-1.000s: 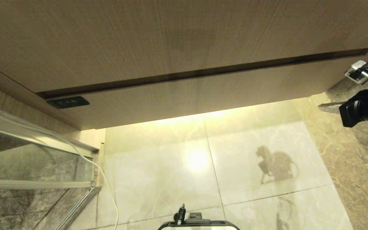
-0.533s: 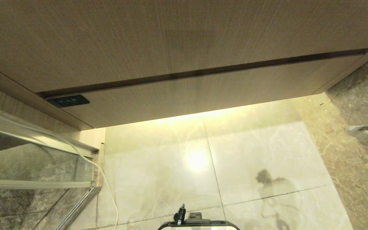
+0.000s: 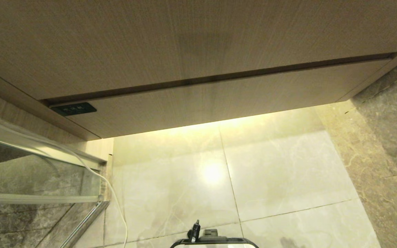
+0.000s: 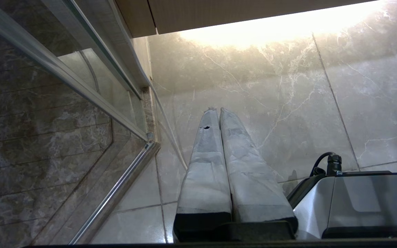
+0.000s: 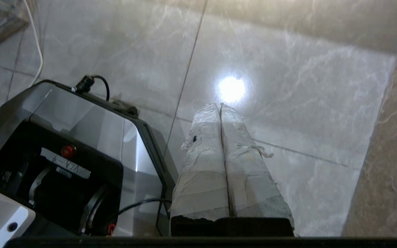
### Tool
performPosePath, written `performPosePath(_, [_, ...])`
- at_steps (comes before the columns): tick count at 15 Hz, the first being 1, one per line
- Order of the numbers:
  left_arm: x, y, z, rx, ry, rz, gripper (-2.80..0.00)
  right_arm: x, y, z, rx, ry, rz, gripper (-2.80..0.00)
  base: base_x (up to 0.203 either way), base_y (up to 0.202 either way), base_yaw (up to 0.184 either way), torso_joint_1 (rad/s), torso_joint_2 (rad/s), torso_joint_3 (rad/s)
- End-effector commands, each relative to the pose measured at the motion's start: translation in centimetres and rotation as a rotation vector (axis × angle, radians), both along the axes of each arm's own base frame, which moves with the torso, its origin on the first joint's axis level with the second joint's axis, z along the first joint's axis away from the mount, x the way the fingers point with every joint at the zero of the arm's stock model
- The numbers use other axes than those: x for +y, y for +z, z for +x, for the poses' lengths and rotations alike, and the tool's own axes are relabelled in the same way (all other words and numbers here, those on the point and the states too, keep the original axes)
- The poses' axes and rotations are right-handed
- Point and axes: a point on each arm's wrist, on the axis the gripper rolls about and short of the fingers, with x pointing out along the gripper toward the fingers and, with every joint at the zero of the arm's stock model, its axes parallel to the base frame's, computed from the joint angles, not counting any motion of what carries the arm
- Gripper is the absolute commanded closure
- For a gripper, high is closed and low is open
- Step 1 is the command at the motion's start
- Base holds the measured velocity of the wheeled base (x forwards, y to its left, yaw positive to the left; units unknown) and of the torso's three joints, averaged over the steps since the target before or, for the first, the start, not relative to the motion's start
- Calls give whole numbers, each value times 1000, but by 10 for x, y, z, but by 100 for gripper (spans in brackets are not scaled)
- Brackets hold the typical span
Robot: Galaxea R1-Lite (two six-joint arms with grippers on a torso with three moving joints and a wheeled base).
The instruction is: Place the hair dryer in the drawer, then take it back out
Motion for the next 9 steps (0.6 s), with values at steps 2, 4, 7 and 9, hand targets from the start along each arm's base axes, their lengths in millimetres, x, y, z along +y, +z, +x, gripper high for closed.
performPosePath(2, [0, 0, 0, 0, 0, 0, 0, 2, -40, -41, -235, 21, 23, 0, 0, 0, 0, 0, 0, 0])
performPosePath(4, [0, 0, 0, 1, 0, 0, 0, 1, -64, -46, -341, 12, 60, 0, 0, 0, 0, 0, 0, 0])
performPosePath(7, [0, 0, 0, 0, 0, 0, 0, -6, -67, -46, -450, -75, 129, 0, 0, 0, 0, 0, 0, 0])
performPosePath(9, [0, 0, 0, 1, 0, 0, 0, -10, -74, -45, -435, -189, 136, 0, 0, 0, 0, 0, 0, 0])
